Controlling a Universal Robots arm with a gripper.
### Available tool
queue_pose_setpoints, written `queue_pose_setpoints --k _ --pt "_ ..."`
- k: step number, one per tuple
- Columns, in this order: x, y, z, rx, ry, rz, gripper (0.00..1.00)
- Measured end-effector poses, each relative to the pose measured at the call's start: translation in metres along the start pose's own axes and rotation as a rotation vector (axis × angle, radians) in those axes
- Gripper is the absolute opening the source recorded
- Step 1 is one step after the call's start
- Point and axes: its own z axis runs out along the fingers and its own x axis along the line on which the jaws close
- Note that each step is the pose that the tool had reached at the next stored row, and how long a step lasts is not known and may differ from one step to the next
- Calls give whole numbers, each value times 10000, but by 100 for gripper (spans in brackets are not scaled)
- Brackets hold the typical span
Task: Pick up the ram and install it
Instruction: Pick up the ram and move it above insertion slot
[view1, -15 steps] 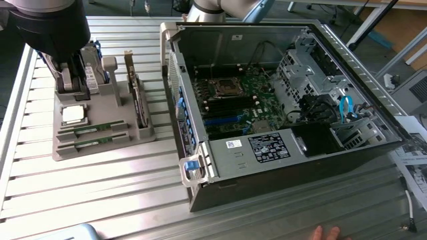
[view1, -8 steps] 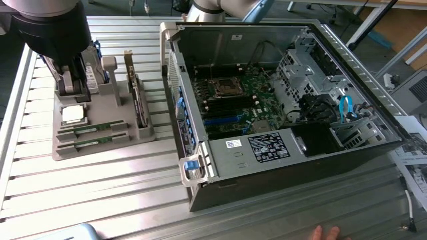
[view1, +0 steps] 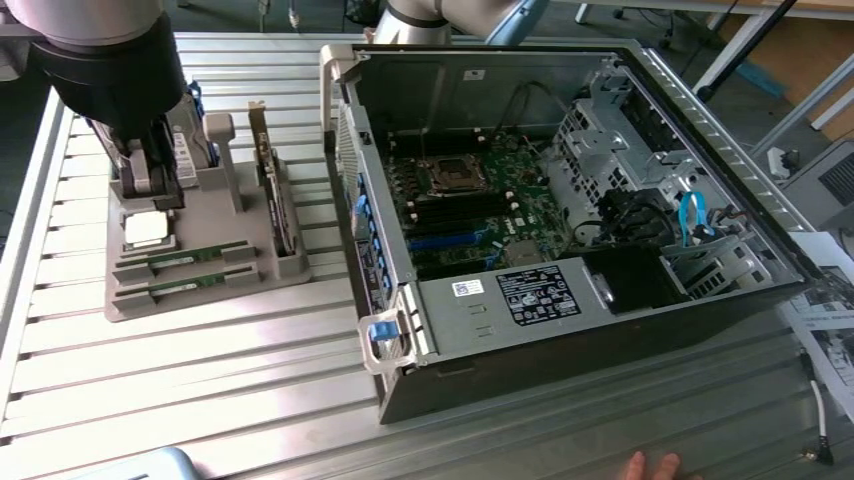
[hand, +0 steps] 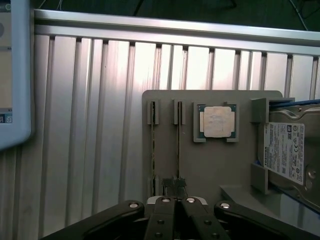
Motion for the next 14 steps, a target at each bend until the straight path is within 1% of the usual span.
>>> queue_pose_setpoints --k 14 --pt "2 -4 168 -1 1 0 11"
